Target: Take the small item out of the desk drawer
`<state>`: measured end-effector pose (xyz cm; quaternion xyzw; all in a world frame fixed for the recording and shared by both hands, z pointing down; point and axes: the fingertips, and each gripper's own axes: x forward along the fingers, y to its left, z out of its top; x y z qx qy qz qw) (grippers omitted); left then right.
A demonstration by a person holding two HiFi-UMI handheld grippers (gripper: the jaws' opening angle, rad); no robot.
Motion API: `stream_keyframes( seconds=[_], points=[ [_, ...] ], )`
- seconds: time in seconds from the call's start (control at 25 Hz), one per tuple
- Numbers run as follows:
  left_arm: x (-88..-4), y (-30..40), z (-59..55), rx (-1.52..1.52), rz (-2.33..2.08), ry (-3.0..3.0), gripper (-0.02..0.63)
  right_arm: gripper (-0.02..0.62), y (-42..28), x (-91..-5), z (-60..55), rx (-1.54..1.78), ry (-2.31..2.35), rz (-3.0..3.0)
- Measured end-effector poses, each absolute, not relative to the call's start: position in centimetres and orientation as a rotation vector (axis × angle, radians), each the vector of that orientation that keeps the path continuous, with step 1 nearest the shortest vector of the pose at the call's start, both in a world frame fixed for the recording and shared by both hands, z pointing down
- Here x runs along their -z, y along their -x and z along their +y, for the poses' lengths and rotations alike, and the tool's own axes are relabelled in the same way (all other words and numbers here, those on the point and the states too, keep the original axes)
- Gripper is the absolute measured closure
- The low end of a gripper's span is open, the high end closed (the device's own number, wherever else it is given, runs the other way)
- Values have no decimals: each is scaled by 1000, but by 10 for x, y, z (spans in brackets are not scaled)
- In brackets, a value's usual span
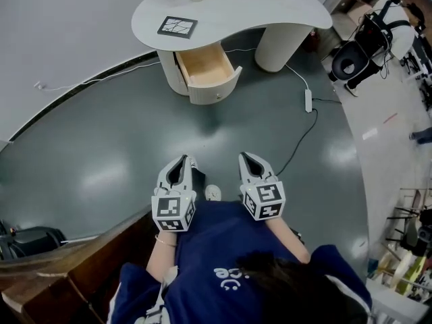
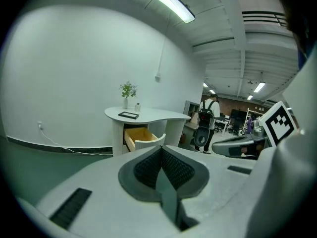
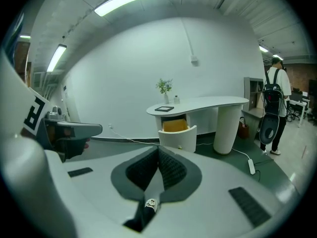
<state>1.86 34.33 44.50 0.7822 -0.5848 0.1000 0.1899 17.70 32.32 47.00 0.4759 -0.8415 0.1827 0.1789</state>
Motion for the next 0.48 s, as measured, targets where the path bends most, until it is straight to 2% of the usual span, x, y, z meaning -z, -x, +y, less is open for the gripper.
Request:
stream_keyframes(
  seconds=[0.48],
  points=[
    [-446,20,236,-247,-1590,-2228,603,588,-134,-467,232,-497,-1324,-2328]
  ],
)
